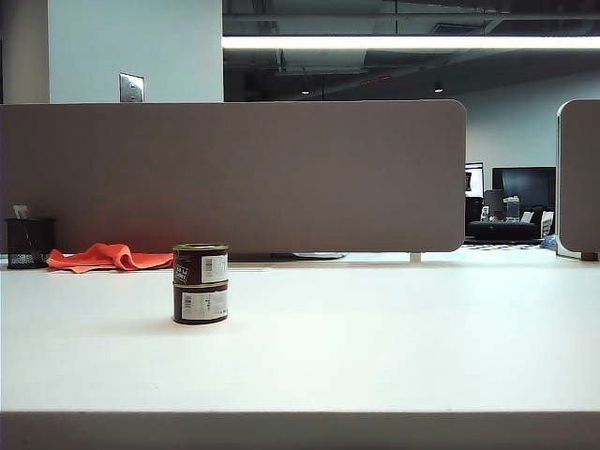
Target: Stack a can of tomatoes on the right onto the can of tomatoes on the left.
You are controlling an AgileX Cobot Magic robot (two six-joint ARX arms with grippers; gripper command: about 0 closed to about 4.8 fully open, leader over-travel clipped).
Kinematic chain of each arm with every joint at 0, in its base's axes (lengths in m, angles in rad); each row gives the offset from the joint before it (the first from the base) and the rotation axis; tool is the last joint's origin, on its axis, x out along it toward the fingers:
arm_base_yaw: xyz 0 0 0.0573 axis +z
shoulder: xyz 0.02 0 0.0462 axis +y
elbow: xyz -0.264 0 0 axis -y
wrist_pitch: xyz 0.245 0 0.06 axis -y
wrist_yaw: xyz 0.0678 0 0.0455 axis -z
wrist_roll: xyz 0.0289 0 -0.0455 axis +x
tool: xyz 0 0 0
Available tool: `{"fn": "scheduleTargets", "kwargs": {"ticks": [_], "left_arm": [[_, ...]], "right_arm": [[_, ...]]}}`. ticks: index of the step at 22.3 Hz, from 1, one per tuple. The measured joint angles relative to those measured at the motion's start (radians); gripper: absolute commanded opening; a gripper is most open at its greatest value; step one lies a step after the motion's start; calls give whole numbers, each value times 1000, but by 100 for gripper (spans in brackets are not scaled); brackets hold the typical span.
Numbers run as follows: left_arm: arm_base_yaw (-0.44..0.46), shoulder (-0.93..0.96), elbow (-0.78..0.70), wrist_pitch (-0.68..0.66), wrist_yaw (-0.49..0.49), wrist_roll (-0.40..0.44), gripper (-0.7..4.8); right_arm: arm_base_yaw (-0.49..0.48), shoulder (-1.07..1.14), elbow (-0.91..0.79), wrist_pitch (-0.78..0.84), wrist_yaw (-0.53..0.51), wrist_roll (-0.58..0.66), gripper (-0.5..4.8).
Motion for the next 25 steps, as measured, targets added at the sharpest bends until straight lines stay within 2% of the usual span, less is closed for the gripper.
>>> {"fn": "scheduleTargets", "kwargs": {"ticks": [2,3,5,8,13,18,21,25], "left_arm": [[0,-45,-87,72,2,0,-6],[0,-62,-113,98,-4,0,-6],[2,-64,-140,121,-35,-18,-6],[3,-61,-220,154,-43,-78,-6],[3,-118,-416,396,-43,-87,-6],[2,-172,-527,451,-42,-90,-6],[3,-248,-610,513,-42,-92,-6],[3,-351,-674,518,-53,-105,-6]], "right_arm": [[1,-90,-71,7,76,-5,80],[0,-129,-112,5,145,-6,83],[0,-178,-180,0,186,-3,82],[0,-239,-296,66,187,-3,83],[1,-340,-544,319,141,-3,80],[1,-355,-691,482,119,-3,-6],[1,-355,-757,586,119,-4,-6],[1,-356,-791,597,120,-11,-6]]}}
